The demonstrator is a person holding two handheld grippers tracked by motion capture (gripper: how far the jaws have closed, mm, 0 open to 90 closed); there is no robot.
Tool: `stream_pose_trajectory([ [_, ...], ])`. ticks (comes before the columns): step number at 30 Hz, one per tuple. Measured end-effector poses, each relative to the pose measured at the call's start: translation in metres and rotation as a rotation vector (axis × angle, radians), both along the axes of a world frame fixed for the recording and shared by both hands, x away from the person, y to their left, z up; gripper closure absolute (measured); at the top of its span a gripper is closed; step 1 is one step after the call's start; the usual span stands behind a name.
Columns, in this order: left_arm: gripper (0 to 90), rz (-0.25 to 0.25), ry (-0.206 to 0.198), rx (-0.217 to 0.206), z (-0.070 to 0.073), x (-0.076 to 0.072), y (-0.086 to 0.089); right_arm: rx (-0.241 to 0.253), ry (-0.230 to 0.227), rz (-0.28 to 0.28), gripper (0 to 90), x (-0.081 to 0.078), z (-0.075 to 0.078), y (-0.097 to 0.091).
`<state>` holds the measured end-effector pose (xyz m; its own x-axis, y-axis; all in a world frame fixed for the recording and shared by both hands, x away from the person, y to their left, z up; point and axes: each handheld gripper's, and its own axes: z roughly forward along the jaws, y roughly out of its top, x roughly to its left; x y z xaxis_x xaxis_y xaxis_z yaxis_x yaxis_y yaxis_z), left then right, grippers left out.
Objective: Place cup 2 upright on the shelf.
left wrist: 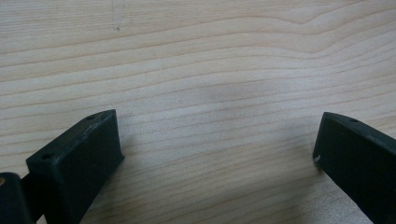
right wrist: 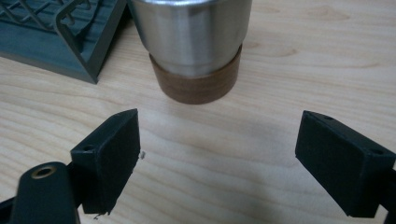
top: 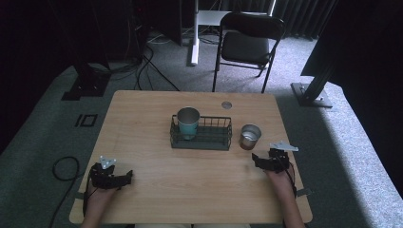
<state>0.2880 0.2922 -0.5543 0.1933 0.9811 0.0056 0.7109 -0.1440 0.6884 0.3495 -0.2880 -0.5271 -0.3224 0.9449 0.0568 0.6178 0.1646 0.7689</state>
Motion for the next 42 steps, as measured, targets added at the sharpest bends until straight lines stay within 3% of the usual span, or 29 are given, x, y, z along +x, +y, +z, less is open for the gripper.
stream_pose_trajectory([
  [22, 1.6, 0.000, -0.001, 0.000, 0.000, 0.000, 0.000, 0.039, -0.042, 0.022, 12.8, 0.025, 0.010, 0.012],
  [42, 1.6, 0.000, 0.000, 0.000, 0.000, 0.000, 0.000, 0.065, -0.074, 0.007, 12.1, 0.045, 0.004, 0.025],
])
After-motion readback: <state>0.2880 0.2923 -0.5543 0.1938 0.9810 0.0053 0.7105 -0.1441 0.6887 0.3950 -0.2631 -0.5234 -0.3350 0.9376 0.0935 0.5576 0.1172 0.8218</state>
